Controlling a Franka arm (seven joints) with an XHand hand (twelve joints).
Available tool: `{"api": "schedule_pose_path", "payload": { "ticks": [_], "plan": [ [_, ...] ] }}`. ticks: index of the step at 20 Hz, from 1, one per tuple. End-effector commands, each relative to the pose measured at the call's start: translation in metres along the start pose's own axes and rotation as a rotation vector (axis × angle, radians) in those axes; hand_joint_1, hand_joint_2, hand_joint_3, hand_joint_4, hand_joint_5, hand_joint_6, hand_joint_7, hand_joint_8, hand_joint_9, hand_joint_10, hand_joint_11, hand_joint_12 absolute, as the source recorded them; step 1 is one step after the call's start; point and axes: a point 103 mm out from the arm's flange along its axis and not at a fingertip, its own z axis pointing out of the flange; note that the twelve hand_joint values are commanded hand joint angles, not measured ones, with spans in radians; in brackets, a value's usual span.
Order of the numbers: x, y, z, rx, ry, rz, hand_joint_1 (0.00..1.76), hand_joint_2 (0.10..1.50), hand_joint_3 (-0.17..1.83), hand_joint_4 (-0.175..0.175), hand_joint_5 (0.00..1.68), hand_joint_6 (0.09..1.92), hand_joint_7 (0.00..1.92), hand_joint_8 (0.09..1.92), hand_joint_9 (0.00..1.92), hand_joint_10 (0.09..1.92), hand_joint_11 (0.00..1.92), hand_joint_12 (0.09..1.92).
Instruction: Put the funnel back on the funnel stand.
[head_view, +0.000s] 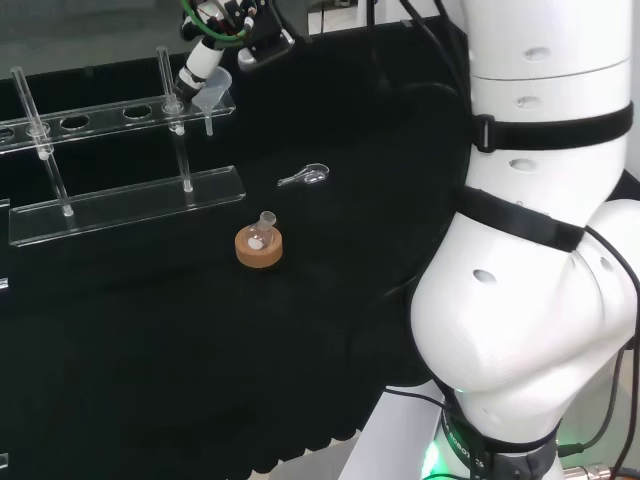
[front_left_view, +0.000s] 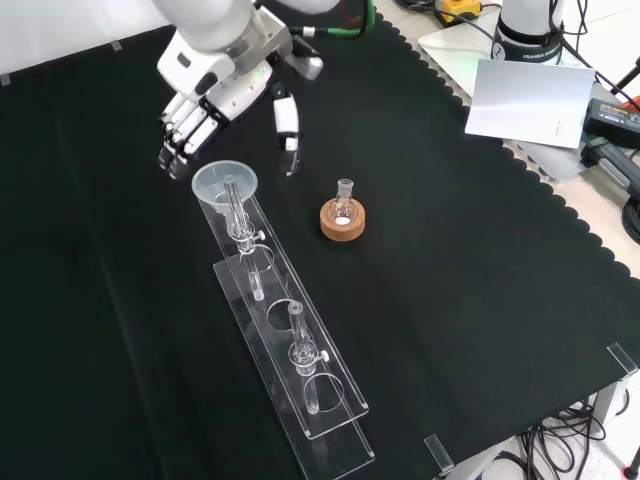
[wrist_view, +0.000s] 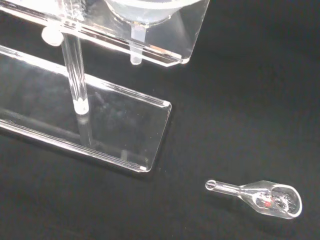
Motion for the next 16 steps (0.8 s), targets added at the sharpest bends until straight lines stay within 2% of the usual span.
{"api": "schedule_pose_path", "payload": {
  "ticks": [1,6,16],
  "plan": [
    [-0.016,-0.055,-0.017,-0.102,0.063,0.049,0.46,0.70,0.15,-0.035,0.15,0.09,0.01,0.50,0.15,0.79,0.14,1.48],
    [-0.026,-0.094,-0.020,-0.132,0.093,0.092,0.49,0.74,0.14,-0.039,0.20,0.09,0.04,0.64,0.25,0.76,0.19,1.46],
    [-0.036,-0.148,-0.014,-0.162,0.121,0.171,0.52,0.76,0.16,-0.043,0.26,0.09,0.10,0.68,0.33,0.73,0.25,1.45]
  ]
}}
